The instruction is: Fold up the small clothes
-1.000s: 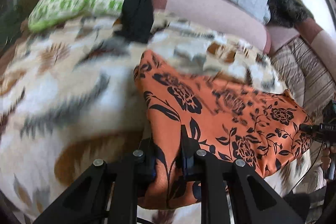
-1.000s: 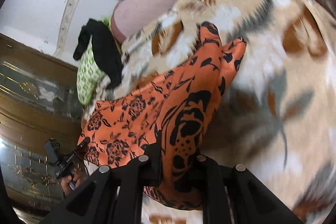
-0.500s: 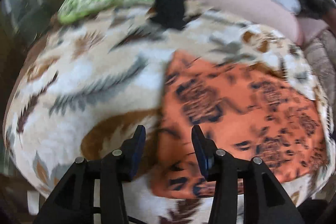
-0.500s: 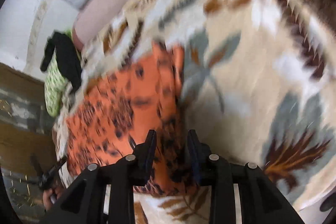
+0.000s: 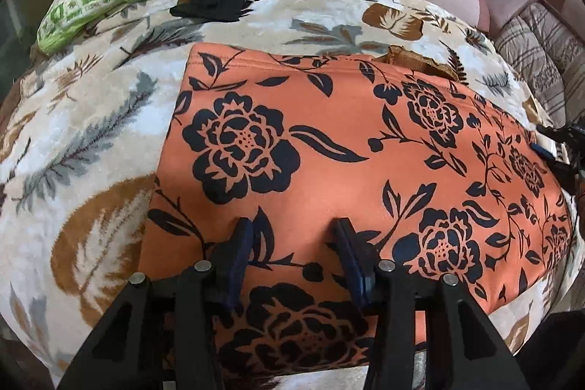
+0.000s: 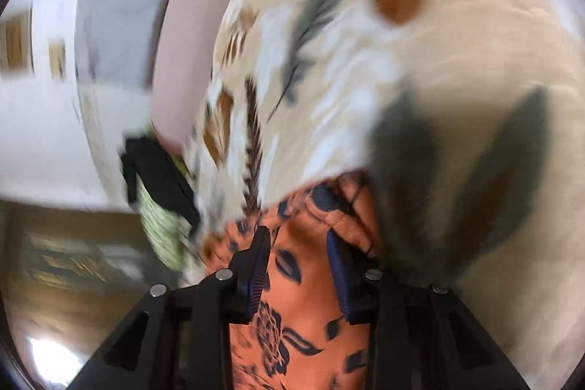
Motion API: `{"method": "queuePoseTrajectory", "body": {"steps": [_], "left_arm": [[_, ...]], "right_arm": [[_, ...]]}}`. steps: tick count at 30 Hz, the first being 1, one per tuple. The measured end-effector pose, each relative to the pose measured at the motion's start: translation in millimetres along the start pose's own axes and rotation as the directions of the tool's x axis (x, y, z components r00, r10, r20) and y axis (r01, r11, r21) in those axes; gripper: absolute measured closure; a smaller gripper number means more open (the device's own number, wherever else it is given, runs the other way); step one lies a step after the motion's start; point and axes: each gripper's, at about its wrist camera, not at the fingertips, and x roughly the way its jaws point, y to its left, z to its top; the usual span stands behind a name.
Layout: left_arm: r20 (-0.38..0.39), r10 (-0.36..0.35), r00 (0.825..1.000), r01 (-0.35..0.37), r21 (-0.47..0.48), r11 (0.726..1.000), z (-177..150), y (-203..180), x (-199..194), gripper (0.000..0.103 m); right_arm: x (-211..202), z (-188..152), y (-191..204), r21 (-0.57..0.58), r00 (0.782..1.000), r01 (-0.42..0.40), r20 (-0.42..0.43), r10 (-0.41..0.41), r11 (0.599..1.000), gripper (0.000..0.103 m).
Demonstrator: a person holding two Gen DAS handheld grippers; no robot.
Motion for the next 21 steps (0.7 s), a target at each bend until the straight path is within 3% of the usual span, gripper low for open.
{"method": "queuePoseTrajectory", "body": {"steps": [5, 8, 11, 14, 16, 19, 21], "left_arm": [[0.013, 0.001, 1.000, 0.000, -0.027, 1.000, 3.3, -3.4, -9.9, 0.055], [0.022, -0.009, 1.000, 0.010, -0.044, 0.999, -1.6, -9.0, -19.3, 0.055], [0.027, -0.032, 0.999, 0.034, -0.058, 0.998, -4.3, -13.8, -24.3, 0.054], [0.038, -0.036, 0.999, 0.037, -0.049, 0.998, -7.1, -22.4, -29.5, 0.054], [0.044, -0.046, 0.998, 0.048, -0.051, 0.998, -7.3, -27.2, -32.0, 0.054], [0.056, -0.051, 0.997, 0.054, -0.046, 0.997, -7.0, -35.1, -34.8, 0.054], [0.050, -0.056, 0.997, 0.059, -0.046, 0.997, -7.0, -40.5, -34.7, 0.054]], "right_arm": [[-31.1, -25.9, 21.2, -0.119, 0.998, 0.055, 0.021, -0.053, 0.991, 0.067], [-53.4, -59.8, 36.7, -0.205, 0.992, 0.121, 0.004, -0.123, 0.971, 0.067], [-70.2, -95.5, 36.7, -0.255, 0.971, 0.234, 0.020, -0.237, 0.938, 0.067], [-90.6, -121.9, 14.3, -0.204, 0.956, 0.292, 0.027, -0.293, 0.934, 0.065], [-100.3, -141.8, -2.9, -0.120, 0.969, 0.247, 0.009, -0.248, 0.962, 0.064], [-107.6, -167.8, -11.7, -0.083, 0.972, 0.235, 0.010, -0.235, 0.968, 0.064], [-105.5, -177.2, -14.9, -0.030, 0.978, 0.208, 0.010, -0.208, 0.978, 0.047]]}}
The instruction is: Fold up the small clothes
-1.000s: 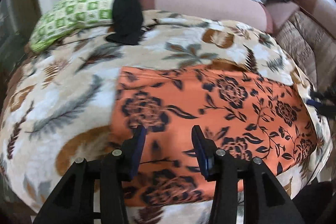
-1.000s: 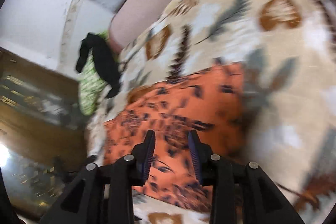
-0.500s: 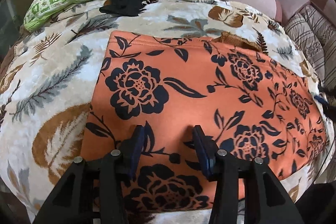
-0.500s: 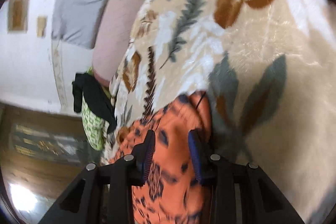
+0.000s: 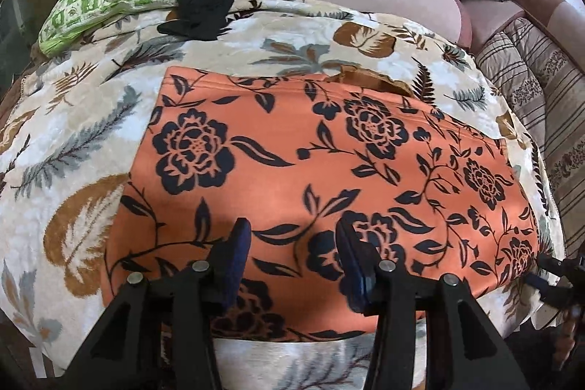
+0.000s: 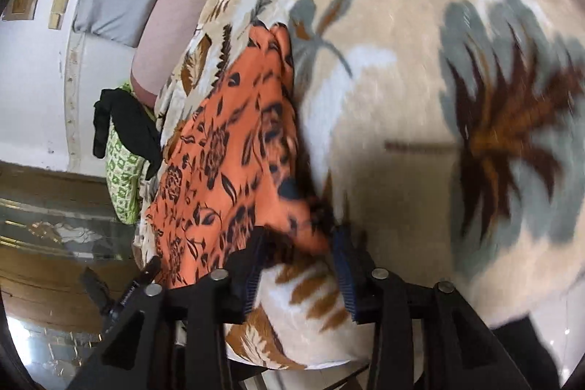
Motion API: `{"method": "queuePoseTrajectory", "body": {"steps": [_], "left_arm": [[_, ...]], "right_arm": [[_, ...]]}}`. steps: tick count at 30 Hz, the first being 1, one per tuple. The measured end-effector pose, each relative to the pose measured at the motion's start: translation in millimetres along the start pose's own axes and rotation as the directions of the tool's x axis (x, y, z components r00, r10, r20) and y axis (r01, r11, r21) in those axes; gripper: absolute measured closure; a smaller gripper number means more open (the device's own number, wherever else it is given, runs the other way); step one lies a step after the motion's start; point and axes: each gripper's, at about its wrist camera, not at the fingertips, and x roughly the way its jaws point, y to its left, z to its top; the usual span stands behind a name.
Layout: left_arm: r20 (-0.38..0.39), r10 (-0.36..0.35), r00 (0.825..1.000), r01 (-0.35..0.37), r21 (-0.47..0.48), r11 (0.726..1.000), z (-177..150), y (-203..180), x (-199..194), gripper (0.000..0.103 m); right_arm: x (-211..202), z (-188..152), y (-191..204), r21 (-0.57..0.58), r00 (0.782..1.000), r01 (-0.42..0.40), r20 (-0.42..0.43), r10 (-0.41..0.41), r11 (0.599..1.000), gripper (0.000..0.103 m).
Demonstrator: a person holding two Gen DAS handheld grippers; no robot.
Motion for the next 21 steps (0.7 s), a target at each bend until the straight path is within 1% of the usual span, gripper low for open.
{"method": "queuePoseTrajectory", "body": {"steps": [2, 3, 7, 11, 12, 13, 14, 16, 17, 18, 20, 21], "left_arm": [[0.002, -0.008, 1.000, 0.008, -0.002, 1.000, -0.3, -3.3, -1.2, 0.054], [0.003, -0.012, 1.000, 0.012, 0.001, 1.000, -0.5, -5.6, -2.3, 0.054], [0.010, -0.013, 1.000, 0.013, 0.017, 1.000, -0.1, -13.1, -5.2, 0.054], [0.015, -0.016, 1.000, 0.015, 0.027, 1.000, 0.0, -19.2, -7.2, 0.054], [0.014, -0.015, 1.000, 0.015, 0.032, 0.999, -0.1, -21.1, -7.2, 0.054], [0.014, -0.014, 1.000, 0.013, 0.035, 0.999, -0.3, -22.3, -7.0, 0.054], [0.013, -0.012, 1.000, 0.011, 0.038, 0.999, -0.5, -23.4, -6.5, 0.054], [0.010, -0.009, 1.000, 0.008, 0.043, 0.999, -0.9, -24.9, -6.2, 0.054], [0.011, -0.007, 1.000, 0.007, 0.043, 0.999, -0.9, -24.9, -6.5, 0.054], [0.012, -0.006, 1.000, 0.006, 0.042, 0.999, -0.9, -25.1, -7.2, 0.054], [0.018, -0.006, 1.000, 0.006, 0.043, 0.999, -1.0, -26.5, -7.8, 0.054], [0.013, -0.008, 1.000, 0.007, 0.041, 0.999, -1.4, -27.9, -5.9, 0.054]], "right_arm": [[6.2, -5.4, -1.9, 0.065, 0.999, -0.047, 0.005, 0.047, 0.997, 0.047], [9.8, -8.5, -1.2, 0.094, 0.997, -0.073, 0.021, 0.072, 0.993, 0.047], [22.8, -13.4, 0.9, 0.161, 0.992, -0.120, 0.056, 0.112, 0.980, 0.046], [27.4, -8.1, -13.9, 0.260, 0.978, -0.185, 0.146, 0.150, 0.948, 0.046], [28.5, -8.0, -17.9, 0.275, 0.975, -0.198, 0.159, 0.158, 0.941, 0.052], [28.5, -7.8, -18.7, 0.271, 0.976, -0.186, 0.161, 0.146, 0.944, 0.061], [28.9, -7.3, -18.4, 0.261, 0.977, -0.174, 0.164, 0.133, 0.950, 0.076], [26.5, -7.0, -15.4, 0.227, 0.979, -0.154, 0.167, 0.117, 0.962, 0.083], [20.5, -8.5, -9.2, 0.197, 0.978, -0.142, 0.182, 0.106, 0.970, 0.089], [14.3, -10.1, 0.0, 0.163, 0.975, -0.133, 0.200, 0.099, 0.978, 0.090], [1.4, -12.4, 16.2, 0.096, 0.970, -0.113, 0.229, 0.088, 0.989, 0.091], [0.7, -10.7, 18.4, 0.079, 0.973, -0.087, 0.221, 0.068, 0.993, 0.091]]}}
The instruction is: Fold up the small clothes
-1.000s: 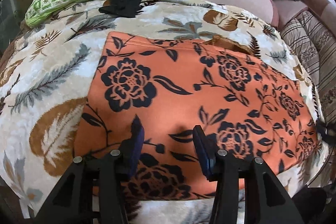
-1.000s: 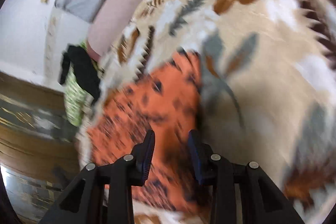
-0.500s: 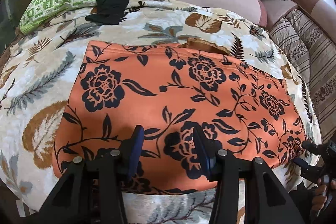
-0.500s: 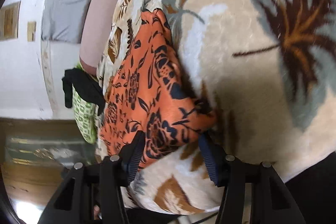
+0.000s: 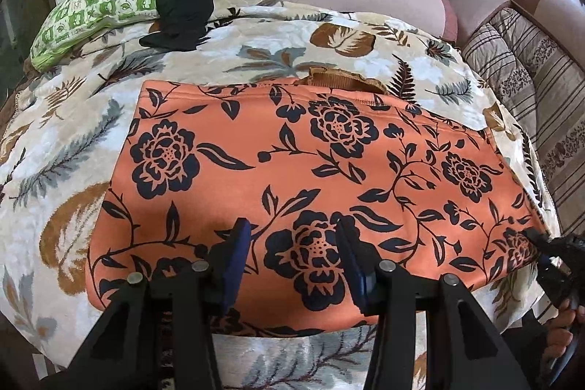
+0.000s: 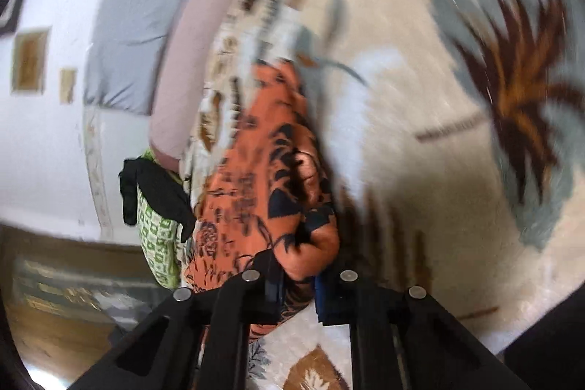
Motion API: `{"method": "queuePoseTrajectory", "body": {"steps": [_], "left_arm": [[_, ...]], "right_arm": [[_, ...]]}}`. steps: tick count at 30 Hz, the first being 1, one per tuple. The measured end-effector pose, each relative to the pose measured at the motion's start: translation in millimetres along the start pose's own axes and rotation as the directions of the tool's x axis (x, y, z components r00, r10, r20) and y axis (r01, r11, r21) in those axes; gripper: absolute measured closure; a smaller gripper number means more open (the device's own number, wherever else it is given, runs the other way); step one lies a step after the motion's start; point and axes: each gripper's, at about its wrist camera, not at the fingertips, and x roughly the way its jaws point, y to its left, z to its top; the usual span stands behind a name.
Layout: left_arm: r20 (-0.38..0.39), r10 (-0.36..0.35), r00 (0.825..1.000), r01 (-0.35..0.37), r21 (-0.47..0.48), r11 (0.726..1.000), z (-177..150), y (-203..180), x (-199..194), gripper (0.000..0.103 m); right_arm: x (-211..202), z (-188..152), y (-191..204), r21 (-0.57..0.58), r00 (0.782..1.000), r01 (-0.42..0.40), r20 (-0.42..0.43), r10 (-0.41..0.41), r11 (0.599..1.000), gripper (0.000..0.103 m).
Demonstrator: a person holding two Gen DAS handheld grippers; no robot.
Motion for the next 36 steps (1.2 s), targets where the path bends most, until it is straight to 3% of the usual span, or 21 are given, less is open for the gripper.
{"method": "queuePoseTrajectory", "body": {"steps": [3, 5, 7, 8, 9, 13, 15, 19, 23, 27, 28, 29, 30, 33, 34, 35, 36], "left_arm": [[-0.037, -0.003, 0.999, 0.004, 0.016, 1.000, -3.9, -5.2, 13.2, 0.053], [-0.074, 0.024, 0.997, -0.021, 0.042, 0.999, -9.6, -8.0, 26.5, 0.053], [-0.074, 0.034, 0.997, -0.030, 0.044, 0.999, -13.1, -8.8, 32.8, 0.053], [-0.068, 0.037, 0.997, -0.034, 0.042, 0.999, -13.4, -9.7, 33.7, 0.053], [-0.063, 0.036, 0.997, -0.033, 0.041, 0.999, -12.9, -10.7, 33.9, 0.050], [-0.054, 0.050, 0.997, -0.047, 0.071, 0.996, -12.6, -16.5, 37.1, 0.048], [-0.055, 0.053, 0.997, -0.049, 0.076, 0.996, -13.6, -16.3, 39.0, 0.048], [-0.051, 0.053, 0.997, -0.048, 0.096, 0.994, -15.0, -16.5, 39.0, 0.048], [-0.048, 0.047, 0.998, -0.043, 0.091, 0.995, -15.4, -15.7, 39.6, 0.048], [-0.042, 0.041, 0.998, -0.038, 0.082, 0.996, -16.4, -14.5, 41.2, 0.046], [-0.040, 0.040, 0.998, -0.037, 0.084, 0.996, -16.7, -14.4, 42.1, 0.045], [-0.039, 0.039, 0.998, -0.036, 0.086, 0.996, -16.9, -14.6, 42.7, 0.044], [-0.037, 0.038, 0.999, -0.034, 0.089, 0.995, -17.0, -14.8, 43.2, 0.043], [-0.024, 0.033, 0.999, -0.031, 0.092, 0.995, -18.8, -15.1, 43.5, 0.040], [-0.020, 0.034, 0.999, -0.032, 0.092, 0.995, -19.5, -15.6, 44.4, 0.039], [-0.021, 0.038, 0.999, -0.036, 0.096, 0.995, -19.8, -16.5, 45.0, 0.039], [-0.025, 0.044, 0.999, -0.041, 0.101, 0.994, -19.3, -17.4, 44.5, 0.039]], "right_arm": [[26.8, 3.1, -27.3, 0.080, 0.992, 0.067, -0.111, -0.058, 0.994, 0.083], [20.8, 1.5, -34.1, 0.103, 0.994, 0.015, -0.108, -0.004, 0.995, 0.079], [4.8, 1.7, -31.1, 0.067, 0.997, 0.021, -0.080, -0.016, 0.998, 0.063], [-1.7, 3.5, -29.3, 0.051, 0.997, 0.026, -0.072, -0.022, 0.998, 0.046], [-9.9, 9.2, -26.0, 0.029, 0.998, 0.022, -0.062, -0.021, 0.999, 0.043], [-17.0, 40.1, -10.5, -0.048, 0.999, -0.012, -0.054, 0.009, 0.999, 0.043], [3.3, 62.2, 6.6, -0.093, 0.992, -0.044, -0.125, 0.032, 0.995, 0.043], [50.0, 99.7, 32.4, -0.206, 0.982, -0.014, -0.187, -0.025, 0.979, 0.043], [92.1, 134.8, 54.8, -0.267, 0.981, 0.011, -0.183, -0.062, 0.964, 0.043], [130.9, 144.8, 50.7, -0.304, 0.960, 0.068, -0.239, -0.145, 0.950, 0.043], [137.4, 144.6, 55.0, -0.334, 0.959, 0.070, -0.236, -0.156, 0.940, 0.046], [138.5, 144.0, 60.1, -0.361, 0.958, 0.075, -0.234, -0.168, 0.930, 0.073], [135.3, 144.9, 64.7, -0.373, 0.965, 0.071, -0.210, -0.159, 0.925, 0.088], [110.3, 146.3, 77.4, -0.405, 0.989, 0.071, -0.087, -0.116, 0.912, 0.097], [114.3, 148.3, 70.2, -0.391, 0.985, 0.115, -0.074, -0.155, 0.913, 0.097], [127.8, 147.9, 57.3, -0.385, 0.966, 0.191, -0.089, -0.242, 0.903, 0.096], [137.0, 145.7, 49.2, -0.378, 0.956, 0.203, -0.123, -0.266, 0.903, 0.094]]}}
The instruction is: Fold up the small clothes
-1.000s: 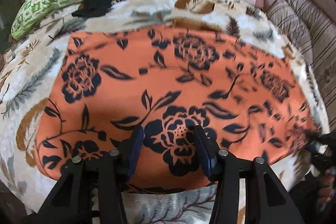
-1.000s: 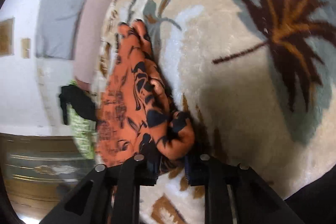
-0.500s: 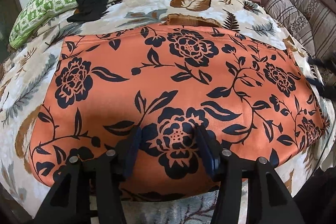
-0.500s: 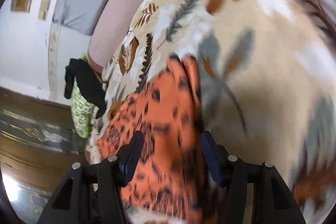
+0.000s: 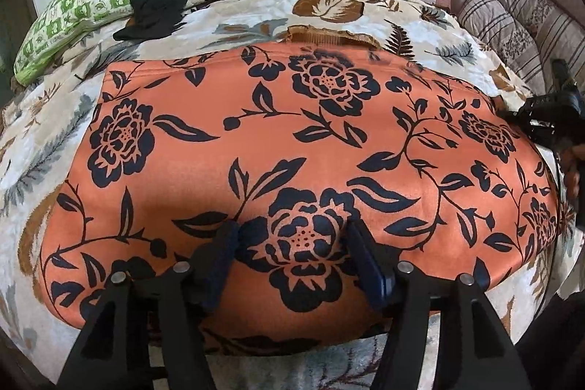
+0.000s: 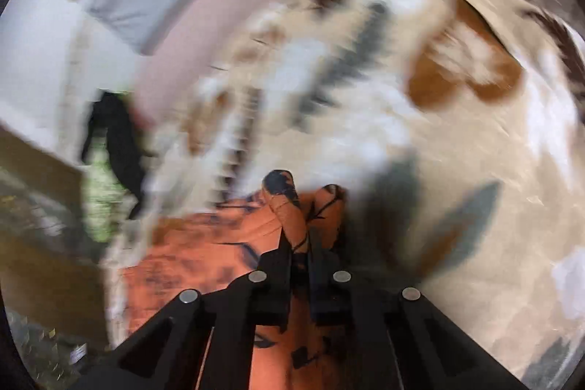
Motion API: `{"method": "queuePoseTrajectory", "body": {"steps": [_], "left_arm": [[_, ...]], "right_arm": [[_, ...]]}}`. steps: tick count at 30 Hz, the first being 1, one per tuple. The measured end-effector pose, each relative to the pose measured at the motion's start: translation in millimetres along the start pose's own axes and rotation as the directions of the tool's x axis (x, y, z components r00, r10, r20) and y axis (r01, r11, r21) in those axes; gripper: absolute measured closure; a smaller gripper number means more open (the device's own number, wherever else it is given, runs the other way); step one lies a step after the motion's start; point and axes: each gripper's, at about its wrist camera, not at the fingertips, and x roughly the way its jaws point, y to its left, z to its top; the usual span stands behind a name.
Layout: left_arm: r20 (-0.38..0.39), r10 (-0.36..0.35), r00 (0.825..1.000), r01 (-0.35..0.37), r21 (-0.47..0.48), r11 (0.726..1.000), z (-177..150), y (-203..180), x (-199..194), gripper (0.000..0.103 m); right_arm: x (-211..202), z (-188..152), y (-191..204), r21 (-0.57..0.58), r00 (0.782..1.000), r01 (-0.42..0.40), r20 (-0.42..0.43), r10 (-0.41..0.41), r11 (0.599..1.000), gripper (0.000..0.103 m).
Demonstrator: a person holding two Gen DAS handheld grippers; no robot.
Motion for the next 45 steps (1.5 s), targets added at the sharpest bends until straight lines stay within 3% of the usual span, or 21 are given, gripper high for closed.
{"method": "queuePoseTrajectory", "body": {"steps": [2, 5, 7, 10, 13, 16, 17, 18, 20, 24, 26, 29, 32, 35, 38, 42, 44, 45], "left_arm": [[-0.009, -0.008, 1.000, 0.008, -0.009, 1.000, 1.5, 1.0, -1.8, 0.039], [-0.021, -0.022, 1.000, 0.021, -0.034, 0.999, 3.1, 5.3, -3.7, 0.039], [-0.021, -0.025, 0.999, 0.024, -0.047, 0.999, 2.5, 6.5, -5.9, 0.039], [-0.027, -0.032, 0.999, 0.031, -0.057, 0.998, 1.1, 7.6, -9.2, 0.039], [-0.021, -0.042, 0.999, 0.041, -0.062, 0.997, -1.0, 8.8, -18.1, 0.039], [-0.001, -0.051, 0.999, 0.050, -0.070, 0.996, -4.1, 13.9, -33.9, 0.039], [0.013, -0.053, 0.999, 0.054, -0.072, 0.996, -5.3, 18.3, -42.0, 0.039], [0.034, -0.053, 0.998, 0.056, -0.081, 0.995, -6.5, 24.6, -50.5, 0.039], [0.083, -0.053, 0.995, 0.064, -0.138, 0.988, -11.8, 47.1, -68.0, 0.039], [0.105, -0.048, 0.993, 0.082, -0.345, 0.935, -32.4, 108.1, -77.3, 0.037], [0.084, -0.042, 0.996, 0.076, -0.457, 0.886, -45.4, 139.1, -70.6, 0.037], [0.077, -0.118, 0.990, 0.141, -0.555, 0.820, -55.8, 162.3, -57.5, 0.037], [0.073, -0.140, 0.987, 0.157, -0.554, 0.818, -51.9, 159.8, -53.2, 0.037], [0.085, -0.147, 0.985, 0.169, -0.591, 0.789, -53.8, 163.7, -57.9, 0.037], [0.129, -0.091, 0.987, 0.151, -0.605, 0.782, -59.9, 172.1, -73.6, 0.037], [0.051, -0.120, 0.992, 0.125, -0.627, 0.769, -61.2, 176.2, -50.9, 0.037], [0.016, -0.121, 0.993, 0.104, -0.632, 0.768, -60.6, 178.1, -36.9, 0.044], [0.008, -0.105, 0.994, 0.087, -0.624, 0.776, -57.1, 179.5, -36.1, 0.080]], "right_arm": [[-8.5, -5.6, -3.3, 0.012, 0.998, -0.036, 0.049, 0.036, 0.999, 0.093], [-41.1, -13.4, 19.0, -0.058, 0.992, 0.052, 0.118, -0.045, 0.997, 0.089], [-69.2, -26.7, 44.3, -0.126, 0.985, 0.062, 0.170, -0.040, 0.990, 0.089], [-92.3, -53.1, 70.7, -0.206, 0.987, -0.025, 0.150, 0.057, 0.978, 0.089], [-76.1, -80.1, 84.0, -0.258, 0.994, -0.077, 0.056, 0.095, 0.963, 0.089], [-28.8, -90.0, 50.9, -0.183, 0.998, 0.000, -0.066, -0.012, 0.983, 0.088], [-20.4, -91.2, 34.1, -0.103, 0.996, -0.019, -0.090, 0.009, 0.994, 0.087], [-24.9, -91.7, 21.4, -0.011, 0.995, -0.085, -0.060, 0.085, 0.996, 0.088], [-40.9, -94.2, 24.6, 0.003, 0.995, -0.100, -0.009, 0.100, 0.995, 0.088], [-62.3, -112.7, 44.9, -0.123, 0.994, -0.086, 0.057, 0.094, 0.989, 0.088], [-64.4, -122.4, 48.4, -0.163, 0.993, -0.060, 0.092, 0.076, 0.985, 0.088], [-55.4, -132.0, 46.5, -0.164, 0.992, -0.066, 0.091, 0.082, 0.984, 0.088], [-51.2, -127.9, 45.9, -0.162, 0.993, -0.073, 0.079, 0.087, 0.984, 0.088], [-49.2, -127.3, 38.4, -0.139, 0.993, -0.088, 0.069, 0.098, 0.986, 0.088], [-48.2, -127.8, 35.0, -0.131, 0.992, -0.095, 0.071, 0.105, 0.987, 0.088], [-46.9, -127.8, 34.1, -0.126, 0.992, -0.099, 0.068, 0.108, 0.987, 0.088], [-46.1, -127.8, 35.3, -0.127, 0.992, -0.100, 0.066, 0.109, 0.987, 0.088], [-45.6, -128.1, 36.5, -0.131, 0.992, -0.098, 0.063, 0.107, 0.987, 0.088]]}}
